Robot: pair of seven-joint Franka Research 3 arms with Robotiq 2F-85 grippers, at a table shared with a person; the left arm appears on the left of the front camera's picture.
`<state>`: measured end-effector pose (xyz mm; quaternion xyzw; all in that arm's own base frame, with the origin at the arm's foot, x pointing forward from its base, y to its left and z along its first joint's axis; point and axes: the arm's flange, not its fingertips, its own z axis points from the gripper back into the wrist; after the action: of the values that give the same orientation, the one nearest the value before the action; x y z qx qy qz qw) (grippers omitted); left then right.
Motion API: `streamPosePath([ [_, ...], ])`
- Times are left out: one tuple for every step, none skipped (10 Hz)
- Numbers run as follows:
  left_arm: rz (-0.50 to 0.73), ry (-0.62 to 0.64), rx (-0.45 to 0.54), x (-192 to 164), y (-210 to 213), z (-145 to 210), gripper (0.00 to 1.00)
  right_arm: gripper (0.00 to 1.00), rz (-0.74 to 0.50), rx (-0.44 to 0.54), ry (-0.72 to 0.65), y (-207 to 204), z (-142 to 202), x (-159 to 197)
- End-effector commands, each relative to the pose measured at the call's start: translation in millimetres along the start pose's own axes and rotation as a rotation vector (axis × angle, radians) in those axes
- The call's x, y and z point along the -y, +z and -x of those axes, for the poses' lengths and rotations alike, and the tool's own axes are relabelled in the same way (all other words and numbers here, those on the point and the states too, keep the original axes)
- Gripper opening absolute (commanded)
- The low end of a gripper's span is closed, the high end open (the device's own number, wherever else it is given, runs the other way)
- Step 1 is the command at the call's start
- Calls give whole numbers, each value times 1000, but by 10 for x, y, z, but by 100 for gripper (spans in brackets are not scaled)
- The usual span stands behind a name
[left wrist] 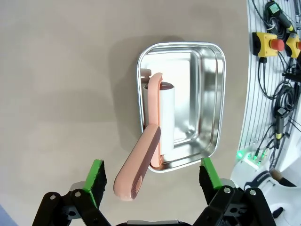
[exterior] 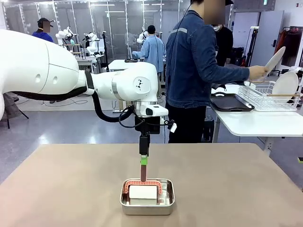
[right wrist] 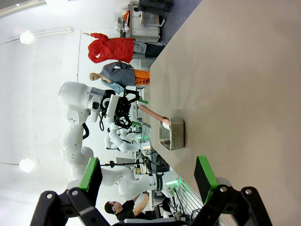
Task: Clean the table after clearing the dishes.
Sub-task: Place the Lint Roller back on top of the Airtight Container.
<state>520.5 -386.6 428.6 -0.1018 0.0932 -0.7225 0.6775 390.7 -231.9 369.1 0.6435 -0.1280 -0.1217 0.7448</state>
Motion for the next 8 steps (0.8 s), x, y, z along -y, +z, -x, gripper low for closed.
streamPosePath([
  [8,4,8,46,-2,17,100,100,-4,1,15,6,14,-22],
  [8,4,8,46,-2,17,100,100,-4,1,15,6,14,-22],
  [8,4,8,46,-2,17,100,100,-4,1,15,6,14,-22],
  [8,4,8,46,-2,17,100,100,-4,1,15,6,14,-22],
  [8,4,8,46,-2,17,100,100,-4,1,15,6,14,-22],
  [8,4,8,46,-2,17,100,100,-4,1,15,6,14,-22],
  [8,4,8,46,-2,17,100,100,-4,1,15,6,14,-22],
  [8,4,8,46,-2,17,100,100,-4,1,15,6,14,-22],
])
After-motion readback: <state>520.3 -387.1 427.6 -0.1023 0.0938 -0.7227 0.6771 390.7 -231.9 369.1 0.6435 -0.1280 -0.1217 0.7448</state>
